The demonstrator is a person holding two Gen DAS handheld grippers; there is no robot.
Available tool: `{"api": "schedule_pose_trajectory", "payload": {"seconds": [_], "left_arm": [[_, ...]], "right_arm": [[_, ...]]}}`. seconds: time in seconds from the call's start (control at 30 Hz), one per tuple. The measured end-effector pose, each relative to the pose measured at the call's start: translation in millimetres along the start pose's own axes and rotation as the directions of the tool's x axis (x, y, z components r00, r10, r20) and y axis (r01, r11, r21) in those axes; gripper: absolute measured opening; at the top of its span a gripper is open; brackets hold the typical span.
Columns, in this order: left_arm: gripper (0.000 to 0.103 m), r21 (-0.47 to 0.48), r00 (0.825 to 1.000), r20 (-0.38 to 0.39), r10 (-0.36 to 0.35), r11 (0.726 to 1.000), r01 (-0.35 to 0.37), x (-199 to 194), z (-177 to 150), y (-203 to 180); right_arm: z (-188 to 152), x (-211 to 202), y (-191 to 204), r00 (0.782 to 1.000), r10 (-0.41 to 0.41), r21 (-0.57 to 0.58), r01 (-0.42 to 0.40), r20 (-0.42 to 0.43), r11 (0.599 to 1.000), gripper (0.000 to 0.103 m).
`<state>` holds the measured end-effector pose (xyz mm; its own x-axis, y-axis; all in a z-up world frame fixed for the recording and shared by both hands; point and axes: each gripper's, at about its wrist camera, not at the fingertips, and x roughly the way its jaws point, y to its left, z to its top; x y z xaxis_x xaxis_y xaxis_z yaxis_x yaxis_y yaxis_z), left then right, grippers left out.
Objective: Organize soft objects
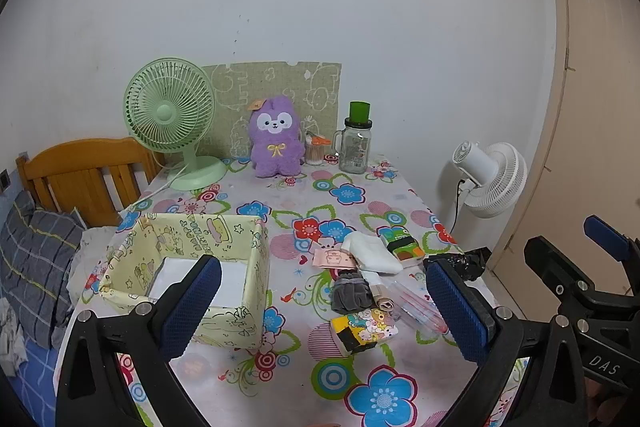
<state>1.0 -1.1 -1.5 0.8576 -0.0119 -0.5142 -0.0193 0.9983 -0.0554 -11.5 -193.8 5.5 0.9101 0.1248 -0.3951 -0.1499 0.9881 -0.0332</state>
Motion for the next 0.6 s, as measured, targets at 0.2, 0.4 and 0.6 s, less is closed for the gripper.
{"api": "schedule_pose_trajectory", "payload": {"seconds": [0.2, 0.4, 0.6], "left_arm": [[0.103, 0.001, 1.0, 0.002, 0.0, 1.0, 0.0, 0.0, 0.2, 0.7], [0.103, 0.0, 1.0, -0.002, -0.002, 1.0, 0.002, -0.6, 0.8, 1.6], [0.103, -0.001, 1.0, 0.0, -0.002, 1.0, 0.002, -0.3, 1.2, 1.5]], "right_arm": [[1.0, 0.1, 0.1, 1.0, 0.001, -0.001, -0.001, -0.002, 1.0, 0.103], [0.8, 0.2, 0.2, 1.0, 0.002, 0.0, -0.002, -0.002, 1.0, 0.103], [0.8, 0.4, -0.2, 1.0, 0.002, -0.002, -0.002, 0.0, 1.0, 0.103]]}}
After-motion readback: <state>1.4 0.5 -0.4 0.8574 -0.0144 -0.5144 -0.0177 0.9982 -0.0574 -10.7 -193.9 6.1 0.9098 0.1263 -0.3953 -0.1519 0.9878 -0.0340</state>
